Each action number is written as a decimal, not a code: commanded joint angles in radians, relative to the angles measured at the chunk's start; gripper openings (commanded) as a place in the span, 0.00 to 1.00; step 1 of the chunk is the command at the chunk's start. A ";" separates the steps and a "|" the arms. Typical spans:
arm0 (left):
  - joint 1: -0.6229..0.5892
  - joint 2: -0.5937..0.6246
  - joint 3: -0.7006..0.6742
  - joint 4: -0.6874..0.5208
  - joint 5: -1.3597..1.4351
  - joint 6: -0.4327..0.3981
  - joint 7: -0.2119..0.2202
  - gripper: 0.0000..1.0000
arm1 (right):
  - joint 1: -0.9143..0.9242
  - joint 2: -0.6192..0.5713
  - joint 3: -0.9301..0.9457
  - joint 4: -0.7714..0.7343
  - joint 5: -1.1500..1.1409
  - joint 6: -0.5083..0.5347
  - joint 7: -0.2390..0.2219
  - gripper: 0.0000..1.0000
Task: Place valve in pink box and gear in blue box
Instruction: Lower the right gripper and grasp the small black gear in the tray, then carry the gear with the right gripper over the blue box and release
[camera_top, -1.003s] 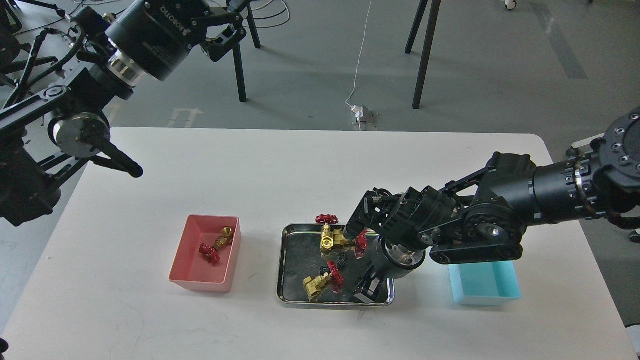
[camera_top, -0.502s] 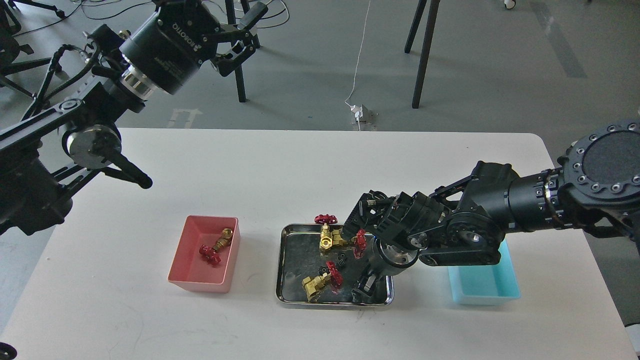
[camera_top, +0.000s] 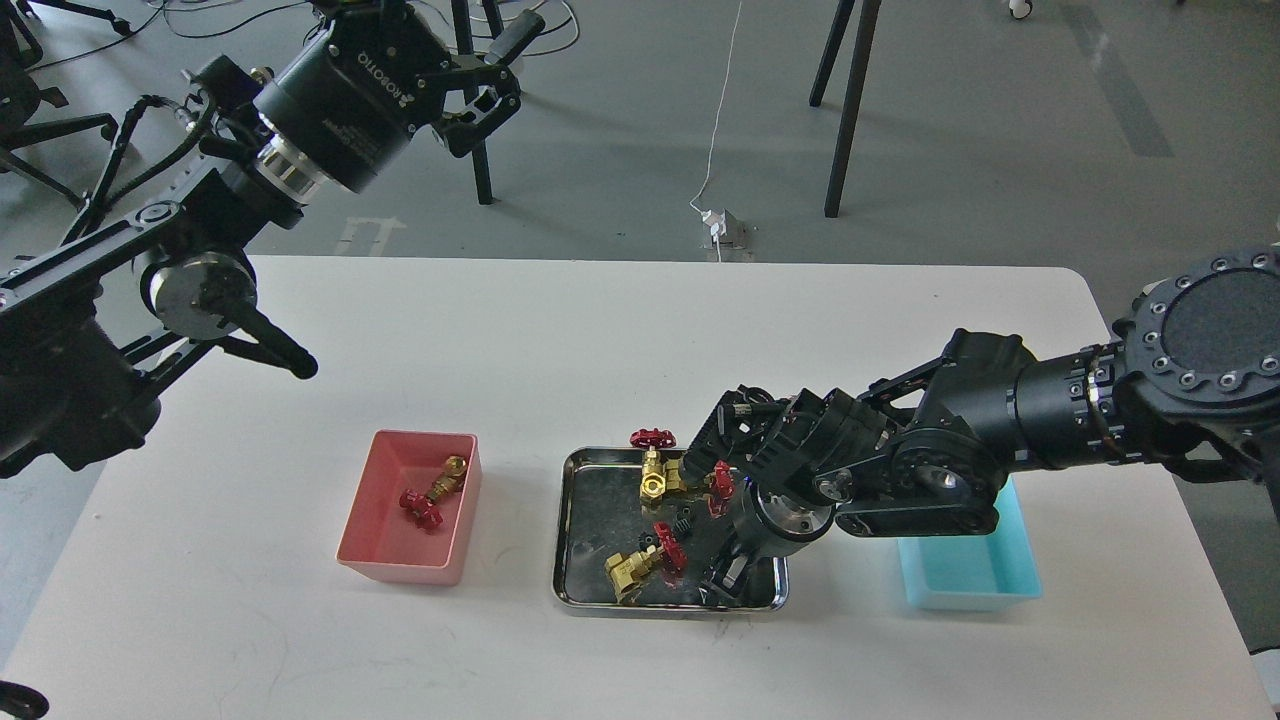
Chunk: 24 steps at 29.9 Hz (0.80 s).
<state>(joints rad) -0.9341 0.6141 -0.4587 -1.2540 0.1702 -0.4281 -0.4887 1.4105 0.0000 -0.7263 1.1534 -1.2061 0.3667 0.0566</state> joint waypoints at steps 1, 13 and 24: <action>0.009 -0.002 0.000 0.001 0.000 0.000 0.000 0.98 | -0.010 0.000 0.001 -0.003 0.000 -0.002 0.000 0.48; 0.012 -0.013 0.000 0.007 0.000 0.000 0.000 0.98 | -0.021 0.000 0.001 -0.011 0.003 -0.017 0.006 0.14; 0.021 -0.027 0.000 0.007 0.000 0.000 0.000 0.98 | 0.042 0.000 0.056 0.046 0.082 -0.005 0.009 0.04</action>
<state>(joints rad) -0.9143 0.5896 -0.4587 -1.2470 0.1703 -0.4280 -0.4887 1.4163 0.0000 -0.6936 1.1687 -1.1505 0.3581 0.0660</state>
